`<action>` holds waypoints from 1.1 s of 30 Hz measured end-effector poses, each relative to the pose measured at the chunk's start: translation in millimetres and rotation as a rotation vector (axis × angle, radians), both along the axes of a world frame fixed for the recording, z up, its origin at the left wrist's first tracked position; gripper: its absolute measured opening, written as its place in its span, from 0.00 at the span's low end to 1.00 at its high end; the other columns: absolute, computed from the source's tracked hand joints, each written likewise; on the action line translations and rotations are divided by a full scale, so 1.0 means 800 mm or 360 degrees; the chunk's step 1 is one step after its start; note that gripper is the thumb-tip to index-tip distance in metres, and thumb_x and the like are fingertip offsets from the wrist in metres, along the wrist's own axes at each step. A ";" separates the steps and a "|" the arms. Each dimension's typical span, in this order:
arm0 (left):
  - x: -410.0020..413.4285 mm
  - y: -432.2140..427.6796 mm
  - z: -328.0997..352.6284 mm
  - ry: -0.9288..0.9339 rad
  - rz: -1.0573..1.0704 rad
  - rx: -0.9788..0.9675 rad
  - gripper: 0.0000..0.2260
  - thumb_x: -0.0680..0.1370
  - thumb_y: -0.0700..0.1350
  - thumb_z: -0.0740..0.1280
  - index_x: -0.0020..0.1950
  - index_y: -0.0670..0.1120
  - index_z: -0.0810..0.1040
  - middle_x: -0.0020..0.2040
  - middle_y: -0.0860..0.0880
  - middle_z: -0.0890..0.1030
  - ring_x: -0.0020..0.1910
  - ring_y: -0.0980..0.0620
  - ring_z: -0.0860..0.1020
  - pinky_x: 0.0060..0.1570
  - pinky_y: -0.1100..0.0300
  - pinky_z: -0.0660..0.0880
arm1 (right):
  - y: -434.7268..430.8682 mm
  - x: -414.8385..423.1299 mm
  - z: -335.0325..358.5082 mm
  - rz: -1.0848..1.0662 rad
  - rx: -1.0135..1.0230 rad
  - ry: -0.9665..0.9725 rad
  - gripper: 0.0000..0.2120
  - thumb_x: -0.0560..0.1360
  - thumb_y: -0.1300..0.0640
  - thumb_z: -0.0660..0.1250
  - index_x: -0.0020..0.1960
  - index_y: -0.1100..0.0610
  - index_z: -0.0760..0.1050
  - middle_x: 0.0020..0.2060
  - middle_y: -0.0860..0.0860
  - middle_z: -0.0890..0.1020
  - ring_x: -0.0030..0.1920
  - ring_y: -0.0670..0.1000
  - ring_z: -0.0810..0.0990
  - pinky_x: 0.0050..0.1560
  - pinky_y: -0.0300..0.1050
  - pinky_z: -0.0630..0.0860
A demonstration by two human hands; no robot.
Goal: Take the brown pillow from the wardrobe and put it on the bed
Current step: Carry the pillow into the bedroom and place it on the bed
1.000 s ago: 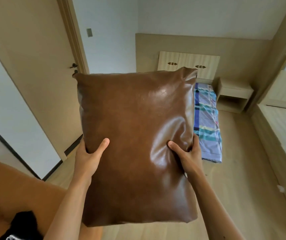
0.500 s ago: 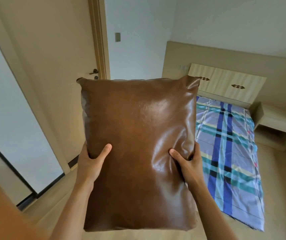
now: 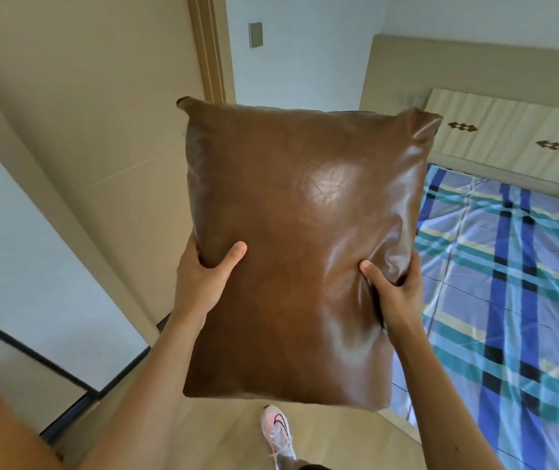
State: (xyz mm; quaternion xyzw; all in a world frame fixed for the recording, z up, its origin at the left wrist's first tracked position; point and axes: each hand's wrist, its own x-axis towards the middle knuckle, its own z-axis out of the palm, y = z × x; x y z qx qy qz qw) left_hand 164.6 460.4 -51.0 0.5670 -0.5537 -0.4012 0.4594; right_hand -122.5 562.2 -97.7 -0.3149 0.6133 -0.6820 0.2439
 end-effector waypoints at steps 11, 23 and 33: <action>-0.063 -0.287 0.005 -0.0107 -0.0158 0.0039 0.43 0.62 0.70 0.75 0.74 0.56 0.72 0.67 0.54 0.80 0.65 0.49 0.79 0.67 0.45 0.76 | -0.271 -0.047 -0.043 -0.0150 0.0010 -0.0075 0.30 0.63 0.40 0.83 0.61 0.42 0.77 0.54 0.41 0.87 0.52 0.42 0.87 0.47 0.33 0.81; -0.118 -0.566 -0.024 -0.0037 -0.0612 0.0110 0.38 0.65 0.67 0.77 0.73 0.60 0.73 0.61 0.63 0.81 0.57 0.60 0.81 0.54 0.61 0.79 | -0.464 -0.060 -0.066 -0.0502 0.0080 -0.0158 0.37 0.58 0.32 0.83 0.62 0.38 0.76 0.57 0.44 0.86 0.56 0.45 0.86 0.53 0.40 0.83; -0.181 -0.793 -0.022 -0.0076 -0.1150 0.0145 0.34 0.66 0.65 0.78 0.70 0.62 0.75 0.62 0.62 0.83 0.60 0.58 0.82 0.64 0.50 0.79 | -0.603 -0.037 -0.067 -0.0985 0.0102 -0.0196 0.28 0.64 0.44 0.83 0.60 0.40 0.77 0.53 0.42 0.87 0.52 0.43 0.87 0.54 0.45 0.81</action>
